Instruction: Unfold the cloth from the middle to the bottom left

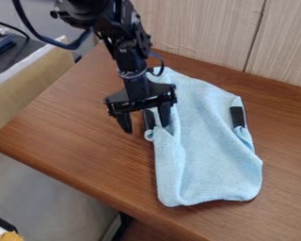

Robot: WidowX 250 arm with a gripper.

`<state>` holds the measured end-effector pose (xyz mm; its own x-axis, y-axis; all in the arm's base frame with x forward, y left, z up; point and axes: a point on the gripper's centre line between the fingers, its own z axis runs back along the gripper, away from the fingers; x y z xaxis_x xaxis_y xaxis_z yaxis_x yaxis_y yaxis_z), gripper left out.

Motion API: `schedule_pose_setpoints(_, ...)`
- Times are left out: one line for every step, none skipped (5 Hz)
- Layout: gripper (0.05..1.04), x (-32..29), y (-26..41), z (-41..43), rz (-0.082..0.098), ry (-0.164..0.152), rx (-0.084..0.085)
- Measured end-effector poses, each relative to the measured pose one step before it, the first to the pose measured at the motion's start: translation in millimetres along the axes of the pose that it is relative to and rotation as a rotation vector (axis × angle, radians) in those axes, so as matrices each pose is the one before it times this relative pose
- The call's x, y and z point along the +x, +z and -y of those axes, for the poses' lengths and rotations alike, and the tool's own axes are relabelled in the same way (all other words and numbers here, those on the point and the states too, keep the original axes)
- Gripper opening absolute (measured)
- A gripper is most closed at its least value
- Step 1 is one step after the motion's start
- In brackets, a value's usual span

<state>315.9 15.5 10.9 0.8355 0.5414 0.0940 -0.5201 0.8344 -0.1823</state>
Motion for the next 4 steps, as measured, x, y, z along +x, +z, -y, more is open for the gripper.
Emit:
schedule_pose_setpoints(0.982,1.46,-3.06,-10.63,-0.0049,0.0455,-0.0069)
schedule_pose_setpoints(0.866,-2.87,-5.69,-3.44,-0.0151,0.0057,-0.0073)
schedule_pose_setpoints(0.565,1.38,-0.83,-0.10,-0.0052,-0.0042,0.0130)
schedule_pose_setpoints(0.286,0.11,-2.12,3.11,-0.0081,-0.0115,-0.0015)
